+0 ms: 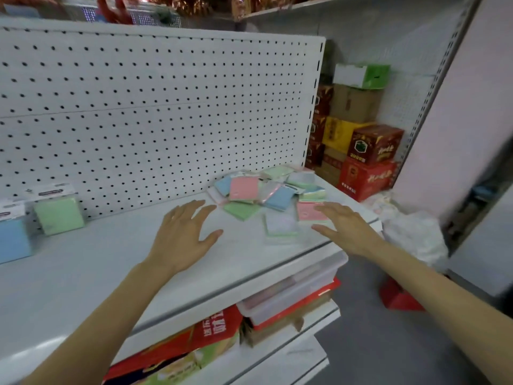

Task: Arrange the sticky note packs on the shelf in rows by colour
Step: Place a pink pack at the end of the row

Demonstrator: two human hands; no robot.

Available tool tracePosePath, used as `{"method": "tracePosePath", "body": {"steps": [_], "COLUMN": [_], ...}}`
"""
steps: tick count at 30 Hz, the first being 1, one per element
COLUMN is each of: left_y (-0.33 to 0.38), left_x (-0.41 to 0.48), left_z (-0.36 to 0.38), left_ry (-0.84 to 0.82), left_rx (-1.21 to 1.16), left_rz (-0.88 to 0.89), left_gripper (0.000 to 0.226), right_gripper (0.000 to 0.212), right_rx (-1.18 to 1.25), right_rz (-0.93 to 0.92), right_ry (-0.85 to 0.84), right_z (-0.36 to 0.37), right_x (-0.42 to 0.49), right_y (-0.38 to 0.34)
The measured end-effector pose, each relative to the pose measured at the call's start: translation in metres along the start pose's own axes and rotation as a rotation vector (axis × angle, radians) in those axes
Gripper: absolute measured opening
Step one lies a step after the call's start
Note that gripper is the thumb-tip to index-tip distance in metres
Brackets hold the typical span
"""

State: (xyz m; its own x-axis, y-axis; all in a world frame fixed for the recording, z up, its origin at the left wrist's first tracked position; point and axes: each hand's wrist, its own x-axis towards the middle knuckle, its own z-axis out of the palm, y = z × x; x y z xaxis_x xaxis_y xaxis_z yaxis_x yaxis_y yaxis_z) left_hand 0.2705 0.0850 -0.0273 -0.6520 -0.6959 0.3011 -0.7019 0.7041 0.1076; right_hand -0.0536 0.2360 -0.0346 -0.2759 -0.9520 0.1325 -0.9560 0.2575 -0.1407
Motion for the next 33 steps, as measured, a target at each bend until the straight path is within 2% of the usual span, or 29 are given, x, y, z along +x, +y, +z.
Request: {"method": "tracePosePath", "body": {"steps": [3, 8, 12, 15, 17, 19, 24, 27, 29, 33], "left_y": [0.015, 0.044, 0.072, 0.08, 0.083, 0.086, 0.09, 0.094, 0.099, 0.108], "left_x": [0.022, 0.06, 0.087, 0.106, 0.11, 0.106, 0.083, 0.076, 0.075, 0.075], "left_z": [0.022, 0.075, 0.106, 0.123, 0.13, 0.133, 0.131, 0.13, 0.129, 0.125], "left_ry": [-0.037, -0.105, -0.156, -0.147, -0.154, -0.17, -0.185, -0.161, -0.085, -0.026], "left_rx": [-0.067, -0.296, -0.359, -0.384, -0.319, -0.263, -0.262, -0.305, -0.354, -0.378], "left_rz": [0.013, 0.064, 0.143, 0.097, 0.087, 0.092, 0.057, 0.001, -0.063, -0.256], "left_gripper": [0.083, 0.078, 0.077, 0.077, 0.085, 0.094, 0.094, 0.087, 0.082, 0.074], "right_gripper": [0.061, 0.056, 0.058, 0.072, 0.077, 0.069, 0.054, 0.05, 0.046, 0.066], "right_rx": [0.103, 0.201, 0.177, 0.125, 0.1, 0.151, 0.326, 0.518, 0.597, 0.513], "right_rz": [0.053, -0.018, -0.106, -0.205, -0.247, -0.251, -0.254, -0.185, -0.095, 0.009], "right_ry": [-0.079, -0.169, -0.087, -0.054, -0.036, -0.015, 0.104, 0.165, 0.193, 0.127], "right_z": [0.015, 0.038, 0.045, 0.058, 0.07, 0.076, 0.077, 0.073, 0.071, 0.068], "right_x": [0.014, 0.04, 0.062, 0.068, 0.063, 0.051, 0.017, 0.022, 0.038, 0.064], "right_y": [0.025, 0.058, 0.072, 0.078, 0.082, 0.082, 0.081, 0.082, 0.082, 0.082]}}
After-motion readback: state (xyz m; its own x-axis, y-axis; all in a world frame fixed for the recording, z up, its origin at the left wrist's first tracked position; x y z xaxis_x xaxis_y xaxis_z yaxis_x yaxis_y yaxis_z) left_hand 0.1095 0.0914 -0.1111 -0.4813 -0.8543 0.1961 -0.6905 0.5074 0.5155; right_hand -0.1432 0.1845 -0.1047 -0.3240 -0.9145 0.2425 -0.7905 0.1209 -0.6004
